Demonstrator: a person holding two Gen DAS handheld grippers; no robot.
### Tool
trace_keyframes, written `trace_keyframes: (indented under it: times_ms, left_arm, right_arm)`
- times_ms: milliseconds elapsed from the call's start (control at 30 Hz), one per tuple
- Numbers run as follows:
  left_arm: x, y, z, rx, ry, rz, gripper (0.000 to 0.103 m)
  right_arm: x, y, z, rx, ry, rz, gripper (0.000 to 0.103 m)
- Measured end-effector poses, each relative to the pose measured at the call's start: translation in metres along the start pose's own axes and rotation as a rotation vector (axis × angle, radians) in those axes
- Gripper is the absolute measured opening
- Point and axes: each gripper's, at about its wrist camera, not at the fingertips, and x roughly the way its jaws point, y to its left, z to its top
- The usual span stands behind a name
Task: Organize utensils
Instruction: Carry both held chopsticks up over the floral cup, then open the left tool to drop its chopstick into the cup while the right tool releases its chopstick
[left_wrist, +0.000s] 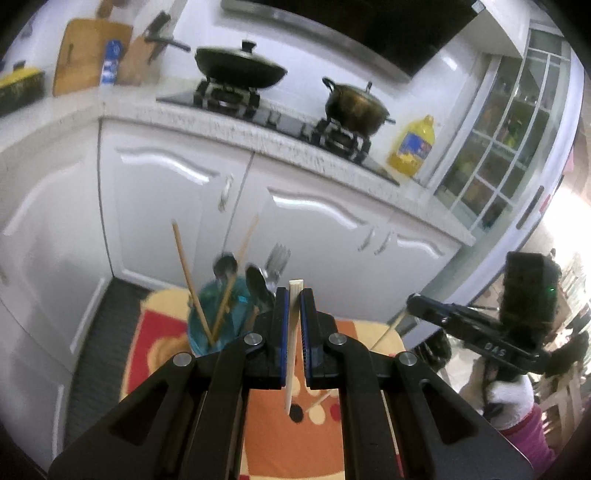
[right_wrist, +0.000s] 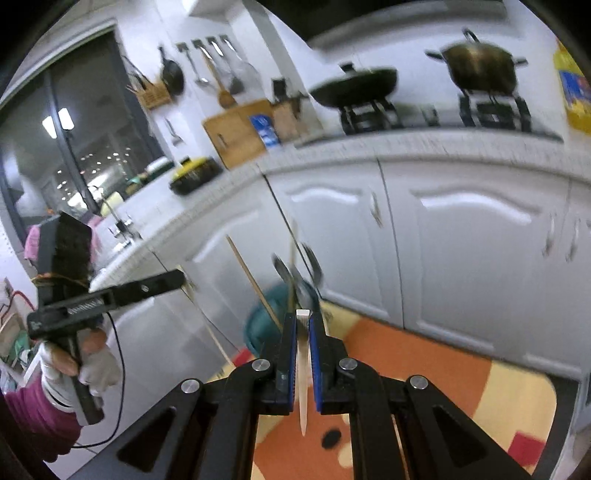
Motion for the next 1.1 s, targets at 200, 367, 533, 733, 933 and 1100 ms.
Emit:
trace_keyframes:
  times_ms: [200, 367, 533, 733, 933, 1100]
  left_arm:
    - [-0.016, 0.010, 0.033, 0.008, -0.076, 0.041, 0.005]
    - [-0.007, 0.023, 0.052, 0.007, -0.129, 0.126, 0.005]
    - [0.018, 0.036, 0.050, 0.016, -0.132, 0.199, 0.005]
    - [0.048, 0.046, 0.036, 0.029, -0.108, 0.250, 0.005]
    - [0.071, 0.054, 0.019, 0.028, -0.063, 0.270, 0.005]
    - [0.087, 0.060, 0.002, 0.010, -0.009, 0.266, 0.005]
  right_arm:
    - [-0.005, 0.028, 0.047, -0.051, -0.061, 0.056, 0.006]
    - [0.007, 0.042, 0.077, -0.091, -0.103, 0.024, 0.006]
    - [0.045, 0.046, 0.085, -0.116, -0.105, -0.049, 0.006]
    - [0.085, 0.039, 0.077, -0.118, -0.074, -0.080, 0.006]
    - [0.124, 0.030, 0.054, -0.122, 0.013, -0.089, 0.006]
    - [0.145, 0.021, 0.035, -0.112, 0.090, -0.093, 0.006]
